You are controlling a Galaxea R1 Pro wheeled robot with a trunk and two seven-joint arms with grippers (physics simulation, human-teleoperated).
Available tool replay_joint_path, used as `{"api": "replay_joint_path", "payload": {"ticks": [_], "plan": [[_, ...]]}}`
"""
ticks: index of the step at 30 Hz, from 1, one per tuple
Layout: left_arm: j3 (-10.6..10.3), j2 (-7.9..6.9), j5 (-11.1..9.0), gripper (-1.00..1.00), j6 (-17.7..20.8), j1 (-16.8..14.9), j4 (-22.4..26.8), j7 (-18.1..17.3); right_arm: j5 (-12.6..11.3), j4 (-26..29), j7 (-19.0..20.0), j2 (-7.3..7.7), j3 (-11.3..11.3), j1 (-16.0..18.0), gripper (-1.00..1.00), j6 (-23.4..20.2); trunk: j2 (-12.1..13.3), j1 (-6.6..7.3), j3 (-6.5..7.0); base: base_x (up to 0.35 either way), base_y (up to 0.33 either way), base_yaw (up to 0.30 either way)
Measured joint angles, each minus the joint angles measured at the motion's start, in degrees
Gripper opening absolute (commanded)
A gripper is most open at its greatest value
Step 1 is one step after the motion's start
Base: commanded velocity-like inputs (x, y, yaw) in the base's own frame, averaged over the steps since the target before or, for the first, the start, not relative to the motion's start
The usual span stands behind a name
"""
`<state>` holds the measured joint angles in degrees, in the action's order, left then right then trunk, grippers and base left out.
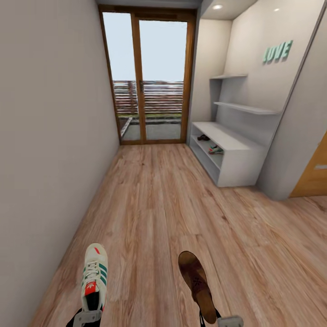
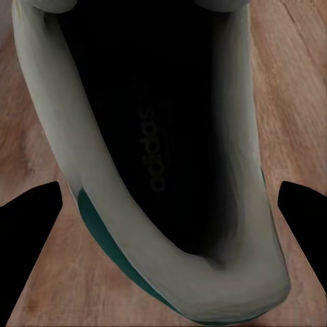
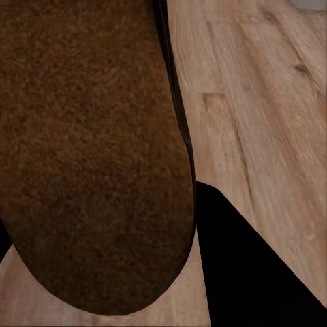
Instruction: Pick up the two gym shoes and the two sandals from the corridor floor and place them onto the hallstand (shoe rack) in the corridor, making sure they are on the rack and not on the floor. Arrange them so the two gym shoes are next to each other and the two sandals are next to each other.
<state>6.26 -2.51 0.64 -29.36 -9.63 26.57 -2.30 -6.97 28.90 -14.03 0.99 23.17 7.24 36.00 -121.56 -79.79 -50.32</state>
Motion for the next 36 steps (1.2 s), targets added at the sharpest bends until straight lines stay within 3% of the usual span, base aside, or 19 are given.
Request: {"api": "replay_joint_path", "payload": {"ticks": [36], "plan": [[0.0, 0.02, 0.06, -1.0, 0.0, 0.0, -0.44, 0.01, 0.48, -0.2, 0.08, 0.17, -0.03, 0.0, -1.0, -0.09, 0.0, 0.0, 0.26, 0.34, 0.0, 0.0]]}}
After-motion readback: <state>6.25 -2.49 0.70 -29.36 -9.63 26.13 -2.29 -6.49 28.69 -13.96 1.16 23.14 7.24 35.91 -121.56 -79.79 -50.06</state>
